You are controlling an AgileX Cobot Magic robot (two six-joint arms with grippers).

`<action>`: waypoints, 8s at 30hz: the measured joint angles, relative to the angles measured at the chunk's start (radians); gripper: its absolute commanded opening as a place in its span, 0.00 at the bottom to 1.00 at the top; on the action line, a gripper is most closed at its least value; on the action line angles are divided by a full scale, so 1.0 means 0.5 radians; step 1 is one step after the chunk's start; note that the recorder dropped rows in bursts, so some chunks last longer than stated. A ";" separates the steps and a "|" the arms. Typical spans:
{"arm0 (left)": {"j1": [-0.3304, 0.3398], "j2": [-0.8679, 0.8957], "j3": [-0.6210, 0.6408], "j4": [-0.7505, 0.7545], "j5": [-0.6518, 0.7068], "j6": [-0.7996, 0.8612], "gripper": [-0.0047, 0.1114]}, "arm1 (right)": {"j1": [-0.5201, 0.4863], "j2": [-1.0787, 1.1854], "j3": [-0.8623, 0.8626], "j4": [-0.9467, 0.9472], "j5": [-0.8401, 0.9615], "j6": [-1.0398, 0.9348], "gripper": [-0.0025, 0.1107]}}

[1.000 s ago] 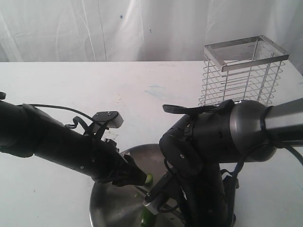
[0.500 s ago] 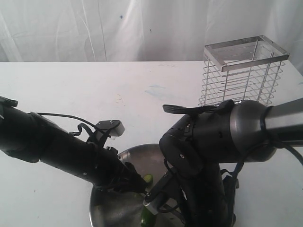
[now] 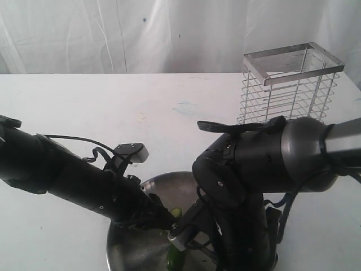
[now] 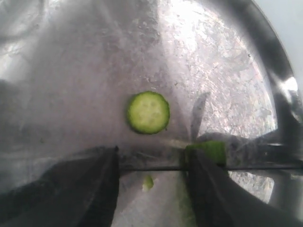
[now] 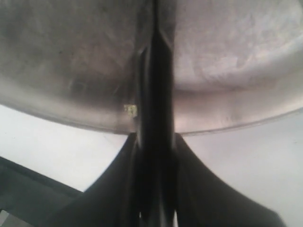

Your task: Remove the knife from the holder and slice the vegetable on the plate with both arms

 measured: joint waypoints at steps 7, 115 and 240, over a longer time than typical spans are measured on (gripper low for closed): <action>0.012 0.000 -0.004 -0.004 -0.012 0.000 0.48 | 0.000 -0.075 0.034 0.041 -0.093 -0.004 0.02; 0.012 -0.425 0.002 0.598 -0.041 -0.254 0.48 | 0.000 -0.460 0.483 0.150 -0.615 0.013 0.02; -0.302 -0.140 0.188 -0.039 -0.205 -0.543 0.04 | 0.000 -0.340 0.367 -0.108 0.099 -0.031 0.02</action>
